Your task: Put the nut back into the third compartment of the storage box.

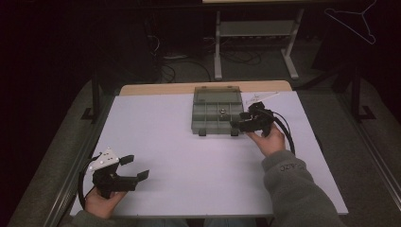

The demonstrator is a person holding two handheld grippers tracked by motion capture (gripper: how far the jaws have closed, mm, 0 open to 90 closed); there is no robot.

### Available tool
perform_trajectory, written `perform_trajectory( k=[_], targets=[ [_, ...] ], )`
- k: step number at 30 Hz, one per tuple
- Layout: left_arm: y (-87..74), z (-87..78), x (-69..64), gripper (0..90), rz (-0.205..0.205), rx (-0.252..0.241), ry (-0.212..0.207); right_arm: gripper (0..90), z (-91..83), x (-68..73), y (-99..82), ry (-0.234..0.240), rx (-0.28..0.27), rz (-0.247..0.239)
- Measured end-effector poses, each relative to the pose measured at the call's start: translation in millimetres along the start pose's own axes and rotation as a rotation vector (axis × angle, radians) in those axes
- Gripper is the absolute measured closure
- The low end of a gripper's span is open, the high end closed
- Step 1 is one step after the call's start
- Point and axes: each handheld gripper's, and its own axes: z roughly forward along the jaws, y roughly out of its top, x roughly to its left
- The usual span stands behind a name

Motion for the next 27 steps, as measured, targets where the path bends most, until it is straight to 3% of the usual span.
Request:
perform_trajectory(
  k=[6, 14, 27],
  targets=[
    [-0.5, -0.6, -0.1, 14.5, -0.007, -0.005, 0.005, 33.7, -16.0, 9.3, -14.2, 0.008, -0.033, 0.003],
    [-0.4, -1.7, 0.1, 14.5, -0.006, 0.003, 0.011, 28.1, -31.4, 22.4, -41.2, 0.017, -0.038, 0.013],
    [-0.1, -1.4, -1.3, 14.5, -0.001, 0.005, 0.01, 23.3, -58.7, 27.6, -82.4, 0.01, -0.034, 0.037]
  ],
)
